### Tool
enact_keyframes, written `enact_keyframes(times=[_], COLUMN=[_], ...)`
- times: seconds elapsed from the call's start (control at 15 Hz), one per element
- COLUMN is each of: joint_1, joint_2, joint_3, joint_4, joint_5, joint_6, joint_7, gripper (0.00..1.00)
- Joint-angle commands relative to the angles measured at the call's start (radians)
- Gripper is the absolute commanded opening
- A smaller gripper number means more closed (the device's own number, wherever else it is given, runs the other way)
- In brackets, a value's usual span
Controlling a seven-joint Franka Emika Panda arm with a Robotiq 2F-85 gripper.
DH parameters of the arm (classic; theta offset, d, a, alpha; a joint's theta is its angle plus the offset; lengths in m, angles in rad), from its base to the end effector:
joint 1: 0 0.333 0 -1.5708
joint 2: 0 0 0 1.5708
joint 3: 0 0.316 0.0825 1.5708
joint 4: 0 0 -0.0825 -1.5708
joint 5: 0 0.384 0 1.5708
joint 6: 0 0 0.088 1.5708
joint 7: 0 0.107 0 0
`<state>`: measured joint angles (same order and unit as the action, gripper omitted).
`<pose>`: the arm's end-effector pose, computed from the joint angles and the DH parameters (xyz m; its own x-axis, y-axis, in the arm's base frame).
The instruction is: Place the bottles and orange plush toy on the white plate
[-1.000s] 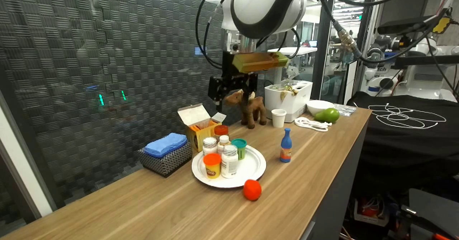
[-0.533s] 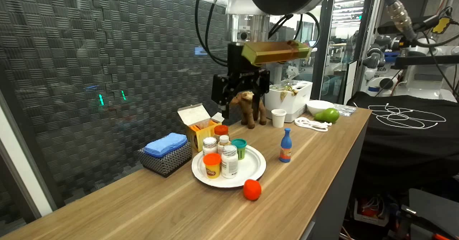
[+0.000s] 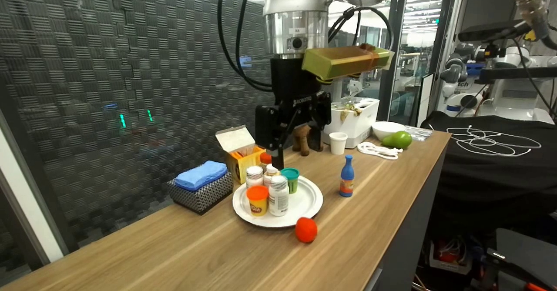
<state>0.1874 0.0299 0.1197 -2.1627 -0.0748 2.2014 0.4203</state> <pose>0.5166 0.1609 0.3837 0.9972 -0.0686 0.0305 -0.0700 -0.9963 0.0490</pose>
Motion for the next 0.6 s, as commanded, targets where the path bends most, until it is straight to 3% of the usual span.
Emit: enact_keyframes(times=[0.0, 0.07, 0.27, 0.53], joint_1=[-0.012, -0.013, -0.005, -0.005], joint_2=[0.0, 0.0, -0.04, -0.064], joint_3=[0.008, 0.007, 0.015, 0.019], joint_4=[0.002, 0.002, -0.138, -0.311], joint_5=[0.001, 0.001, -0.029, -0.055], joint_6=[-0.003, -0.004, 0.198, 0.326], joint_7=[-0.005, -0.008, 0.034, 0.096], gripper=[1.0, 1.0, 1.0, 1.0])
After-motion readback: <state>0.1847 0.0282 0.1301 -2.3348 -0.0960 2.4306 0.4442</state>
